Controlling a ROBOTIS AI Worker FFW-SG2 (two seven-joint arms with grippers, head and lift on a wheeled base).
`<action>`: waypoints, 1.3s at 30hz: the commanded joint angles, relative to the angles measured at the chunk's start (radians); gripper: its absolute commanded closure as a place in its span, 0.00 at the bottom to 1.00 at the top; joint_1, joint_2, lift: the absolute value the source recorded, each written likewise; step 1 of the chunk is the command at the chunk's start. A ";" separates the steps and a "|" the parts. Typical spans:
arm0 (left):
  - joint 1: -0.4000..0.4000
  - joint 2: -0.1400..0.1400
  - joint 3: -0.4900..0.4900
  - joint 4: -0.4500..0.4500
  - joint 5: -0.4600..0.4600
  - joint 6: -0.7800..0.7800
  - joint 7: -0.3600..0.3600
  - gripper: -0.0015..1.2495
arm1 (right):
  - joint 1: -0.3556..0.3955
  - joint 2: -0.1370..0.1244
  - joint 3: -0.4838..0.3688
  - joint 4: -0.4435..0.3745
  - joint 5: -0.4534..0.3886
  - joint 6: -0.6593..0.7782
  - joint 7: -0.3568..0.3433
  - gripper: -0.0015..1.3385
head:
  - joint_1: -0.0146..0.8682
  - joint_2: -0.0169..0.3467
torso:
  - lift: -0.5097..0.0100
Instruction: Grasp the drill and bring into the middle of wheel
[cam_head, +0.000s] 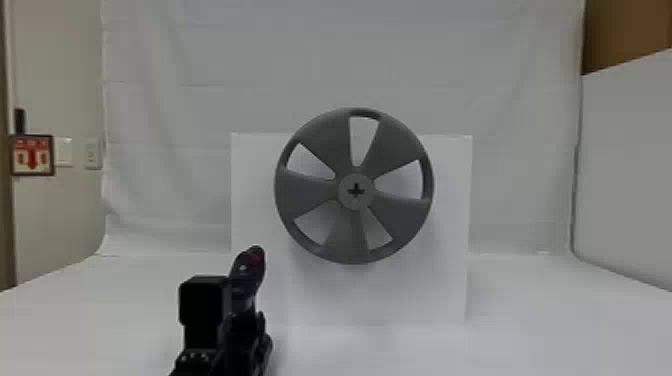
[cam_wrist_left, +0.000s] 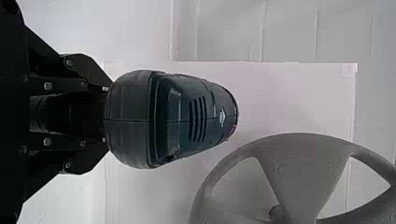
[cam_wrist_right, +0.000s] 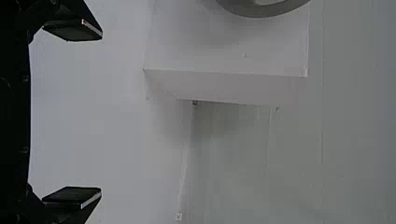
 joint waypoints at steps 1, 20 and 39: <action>0.002 0.000 0.000 0.013 0.000 -0.005 0.000 0.95 | 0.000 0.000 0.001 0.000 0.000 0.000 0.001 0.09 | 0.08 0.13 | 0.21; 0.002 -0.001 0.002 0.028 0.001 -0.005 0.000 0.95 | 0.000 0.000 0.005 0.002 0.003 0.000 0.000 0.09 | 0.08 0.13 | 0.21; 0.002 -0.005 0.005 0.030 -0.002 -0.005 0.001 0.55 | 0.000 -0.001 0.013 0.003 0.003 0.000 0.000 0.09 | 0.08 0.13 | 0.21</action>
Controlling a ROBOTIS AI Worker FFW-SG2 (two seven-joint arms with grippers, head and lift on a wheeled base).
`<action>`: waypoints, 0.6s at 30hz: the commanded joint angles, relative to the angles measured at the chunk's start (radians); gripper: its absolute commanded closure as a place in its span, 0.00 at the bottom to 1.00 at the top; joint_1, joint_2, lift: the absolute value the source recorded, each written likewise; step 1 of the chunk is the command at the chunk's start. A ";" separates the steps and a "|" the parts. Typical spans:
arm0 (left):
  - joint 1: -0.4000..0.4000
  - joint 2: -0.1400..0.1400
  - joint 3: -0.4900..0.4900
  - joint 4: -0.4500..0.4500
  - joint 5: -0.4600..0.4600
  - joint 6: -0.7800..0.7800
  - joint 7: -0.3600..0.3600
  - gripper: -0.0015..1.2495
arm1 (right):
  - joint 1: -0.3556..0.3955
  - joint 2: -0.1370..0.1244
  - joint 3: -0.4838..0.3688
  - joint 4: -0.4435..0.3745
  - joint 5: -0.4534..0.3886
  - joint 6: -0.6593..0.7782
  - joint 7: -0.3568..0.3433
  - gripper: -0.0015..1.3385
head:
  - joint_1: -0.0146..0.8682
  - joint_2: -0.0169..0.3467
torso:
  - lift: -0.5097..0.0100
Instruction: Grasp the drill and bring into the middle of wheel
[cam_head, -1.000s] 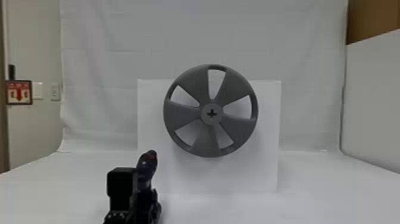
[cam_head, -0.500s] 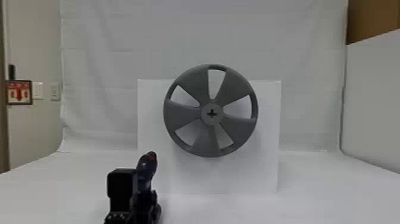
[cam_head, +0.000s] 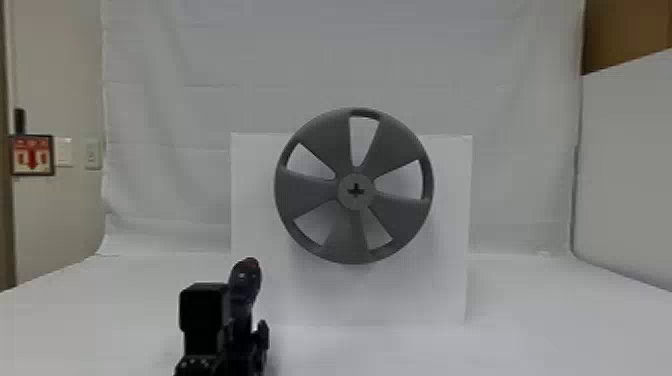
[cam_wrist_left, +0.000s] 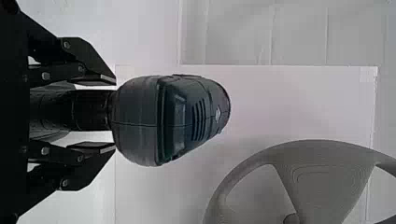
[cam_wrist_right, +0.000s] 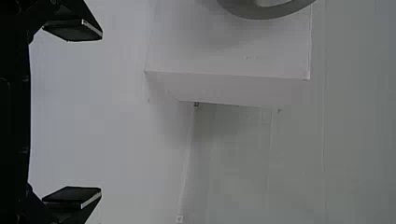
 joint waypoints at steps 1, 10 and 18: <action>0.000 0.000 0.000 0.000 -0.002 0.000 0.000 0.54 | 0.000 0.000 0.001 0.000 0.000 0.000 0.000 0.09 | 0.08 0.13 | 0.21; 0.000 0.000 0.000 0.000 -0.002 0.000 0.000 0.38 | -0.002 -0.002 0.006 0.003 0.000 0.000 0.000 0.09 | 0.08 0.13 | 0.21; 0.000 0.000 -0.002 0.000 -0.003 -0.002 -0.002 0.01 | 0.000 -0.002 0.006 0.005 0.000 0.001 0.000 0.09 | 0.08 0.13 | 0.21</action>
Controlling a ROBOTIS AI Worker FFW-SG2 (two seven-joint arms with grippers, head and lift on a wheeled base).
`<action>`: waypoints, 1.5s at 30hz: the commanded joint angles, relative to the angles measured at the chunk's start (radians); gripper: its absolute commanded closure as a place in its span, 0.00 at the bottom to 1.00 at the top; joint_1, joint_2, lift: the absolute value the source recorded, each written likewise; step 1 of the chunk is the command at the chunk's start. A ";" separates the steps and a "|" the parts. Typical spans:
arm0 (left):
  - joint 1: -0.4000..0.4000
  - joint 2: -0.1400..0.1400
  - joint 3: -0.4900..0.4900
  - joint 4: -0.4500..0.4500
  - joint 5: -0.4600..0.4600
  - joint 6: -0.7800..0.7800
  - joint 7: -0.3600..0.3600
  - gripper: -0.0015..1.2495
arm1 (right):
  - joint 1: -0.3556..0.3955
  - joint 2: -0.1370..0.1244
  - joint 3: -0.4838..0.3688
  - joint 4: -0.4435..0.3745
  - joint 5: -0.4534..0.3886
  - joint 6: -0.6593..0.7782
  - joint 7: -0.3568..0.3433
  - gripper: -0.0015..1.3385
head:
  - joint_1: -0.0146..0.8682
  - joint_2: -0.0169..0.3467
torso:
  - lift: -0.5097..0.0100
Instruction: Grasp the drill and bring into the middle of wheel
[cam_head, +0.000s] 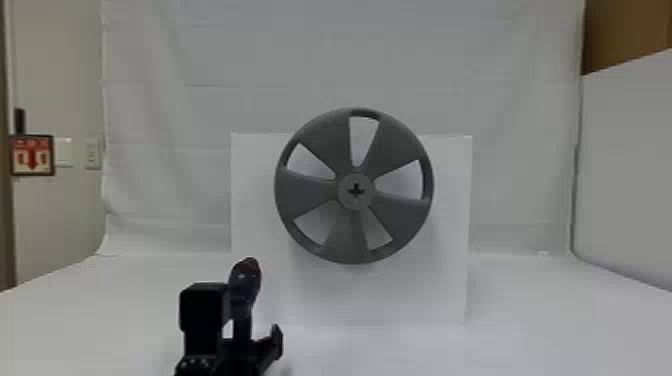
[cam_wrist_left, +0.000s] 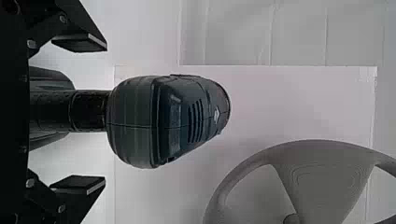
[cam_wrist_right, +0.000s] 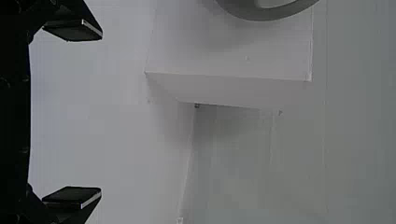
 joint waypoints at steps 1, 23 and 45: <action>0.000 0.000 -0.001 0.000 0.000 -0.001 0.000 0.00 | 0.001 0.000 0.002 0.001 0.000 0.000 0.000 0.09 | 0.08 0.13 | 0.21; 0.003 -0.035 0.165 0.018 -0.157 -0.033 -0.453 0.02 | 0.004 0.003 0.003 0.004 -0.002 0.000 0.000 0.09 | 0.08 0.13 | 0.21; -0.025 -0.012 0.341 0.055 -0.269 -0.031 -0.905 0.02 | 0.010 0.003 -0.005 0.004 -0.006 0.000 0.000 0.09 | 0.08 0.13 | 0.21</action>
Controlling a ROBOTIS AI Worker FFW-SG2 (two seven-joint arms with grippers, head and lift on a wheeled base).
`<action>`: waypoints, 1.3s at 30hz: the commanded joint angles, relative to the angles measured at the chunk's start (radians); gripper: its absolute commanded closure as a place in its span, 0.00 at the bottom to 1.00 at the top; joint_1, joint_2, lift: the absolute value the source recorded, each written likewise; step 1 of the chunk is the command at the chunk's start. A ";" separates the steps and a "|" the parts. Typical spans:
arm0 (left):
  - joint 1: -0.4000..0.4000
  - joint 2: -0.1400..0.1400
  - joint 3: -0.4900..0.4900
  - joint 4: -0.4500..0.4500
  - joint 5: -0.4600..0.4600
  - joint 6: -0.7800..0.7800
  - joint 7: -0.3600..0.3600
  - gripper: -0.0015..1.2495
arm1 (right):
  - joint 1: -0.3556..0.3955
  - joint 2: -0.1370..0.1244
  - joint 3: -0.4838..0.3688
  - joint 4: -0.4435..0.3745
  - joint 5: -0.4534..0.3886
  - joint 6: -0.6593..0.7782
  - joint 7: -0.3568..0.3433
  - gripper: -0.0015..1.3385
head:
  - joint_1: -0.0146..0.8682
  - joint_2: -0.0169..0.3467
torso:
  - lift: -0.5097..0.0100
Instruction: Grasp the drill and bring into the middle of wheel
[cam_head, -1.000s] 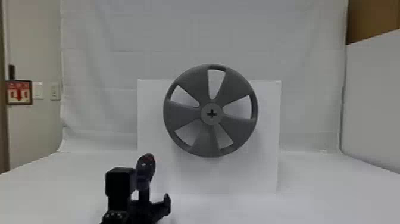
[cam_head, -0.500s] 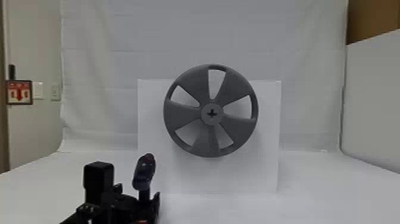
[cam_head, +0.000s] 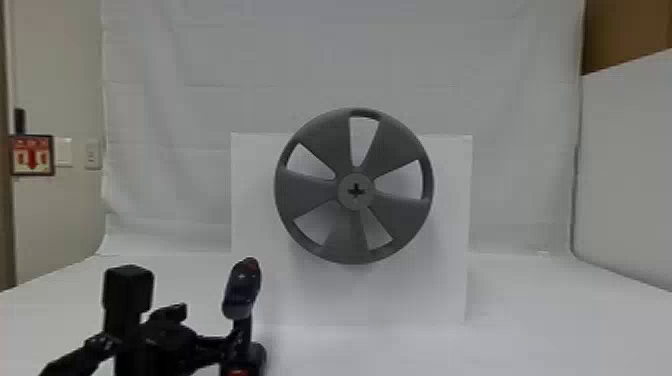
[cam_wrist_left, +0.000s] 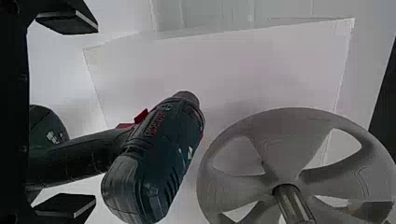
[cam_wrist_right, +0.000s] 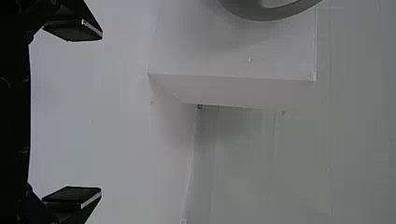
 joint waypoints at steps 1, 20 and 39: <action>-0.006 0.012 0.037 0.011 -0.003 0.000 -0.053 0.02 | 0.003 0.000 -0.003 0.000 -0.002 0.000 0.000 0.09 | 0.08 0.13 | 0.21; 0.019 0.033 0.221 -0.035 -0.020 0.002 -0.020 0.02 | 0.012 -0.003 -0.031 0.000 -0.016 0.000 0.000 0.09 | 0.08 0.13 | 0.21; 0.057 0.021 0.210 -0.280 0.041 0.267 0.380 0.03 | 0.009 -0.006 -0.025 0.000 -0.016 0.000 0.000 0.09 | 0.08 0.13 | 0.21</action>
